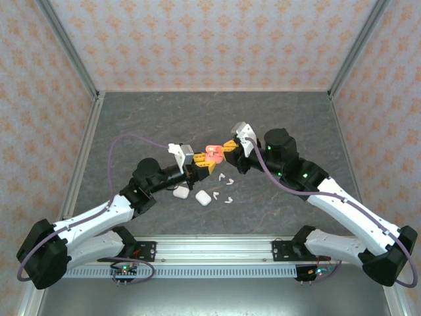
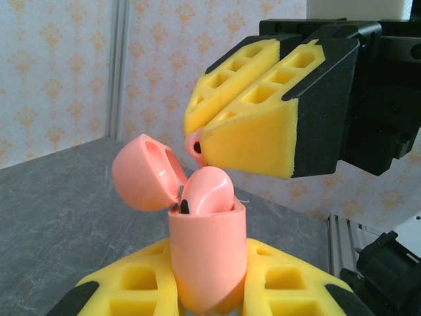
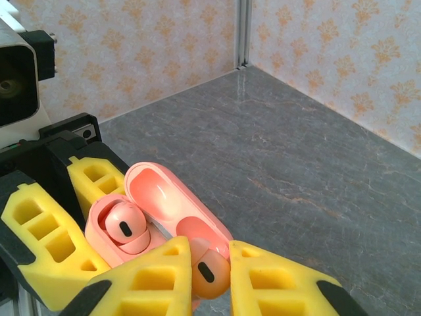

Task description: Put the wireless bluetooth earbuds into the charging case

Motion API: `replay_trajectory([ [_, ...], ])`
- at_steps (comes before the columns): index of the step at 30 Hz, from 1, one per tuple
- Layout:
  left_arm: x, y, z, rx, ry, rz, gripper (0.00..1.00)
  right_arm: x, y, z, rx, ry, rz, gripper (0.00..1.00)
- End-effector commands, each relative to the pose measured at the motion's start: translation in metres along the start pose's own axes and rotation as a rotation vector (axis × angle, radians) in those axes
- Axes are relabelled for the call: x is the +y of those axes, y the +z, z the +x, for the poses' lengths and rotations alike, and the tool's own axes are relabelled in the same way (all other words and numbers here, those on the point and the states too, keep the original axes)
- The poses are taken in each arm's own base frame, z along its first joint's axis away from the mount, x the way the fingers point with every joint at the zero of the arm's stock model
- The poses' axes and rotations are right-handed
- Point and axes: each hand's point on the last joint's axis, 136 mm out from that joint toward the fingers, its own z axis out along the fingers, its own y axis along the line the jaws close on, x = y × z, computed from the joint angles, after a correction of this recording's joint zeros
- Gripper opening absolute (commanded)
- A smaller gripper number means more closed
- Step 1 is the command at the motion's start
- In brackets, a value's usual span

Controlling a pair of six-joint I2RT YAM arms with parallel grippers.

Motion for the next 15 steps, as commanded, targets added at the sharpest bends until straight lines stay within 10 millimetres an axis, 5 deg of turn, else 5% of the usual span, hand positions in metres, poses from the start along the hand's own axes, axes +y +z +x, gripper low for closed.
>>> replay_trajectory([
  [1,-0.013,0.003,-0.029,-0.076,0.031,0.05,0.0,-0.002,0.002,0.008,0.026,-0.026,0.017,0.16],
  [15,-0.013,0.004,-0.029,-0.08,0.035,0.05,0.0,0.021,0.001,0.021,0.086,0.013,-0.115,0.16],
])
